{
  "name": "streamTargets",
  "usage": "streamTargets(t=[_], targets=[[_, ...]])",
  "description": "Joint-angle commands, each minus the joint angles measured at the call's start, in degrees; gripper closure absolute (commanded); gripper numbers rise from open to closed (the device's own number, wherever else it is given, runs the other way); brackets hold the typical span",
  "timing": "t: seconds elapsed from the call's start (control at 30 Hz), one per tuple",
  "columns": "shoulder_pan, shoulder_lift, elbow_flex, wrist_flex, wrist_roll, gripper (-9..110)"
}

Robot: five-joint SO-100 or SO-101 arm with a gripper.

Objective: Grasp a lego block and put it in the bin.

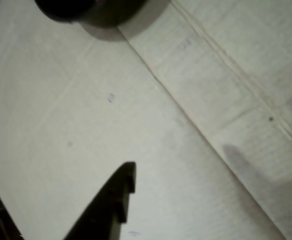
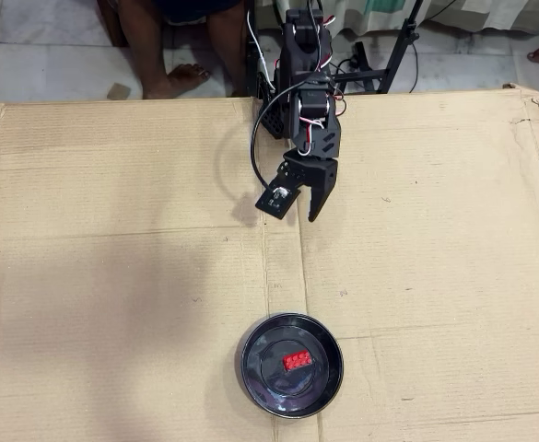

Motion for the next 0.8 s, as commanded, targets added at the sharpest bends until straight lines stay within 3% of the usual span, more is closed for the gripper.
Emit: streamTargets(t=[0.0,0.27,0.77], targets=[[0.53,6.06,5.98,-4.13,-0.35,62],[-0.35,20.92,26.54,-14.15,-0.35,62],[-0.35,45.26,52.12,-16.61,-0.44,62]])
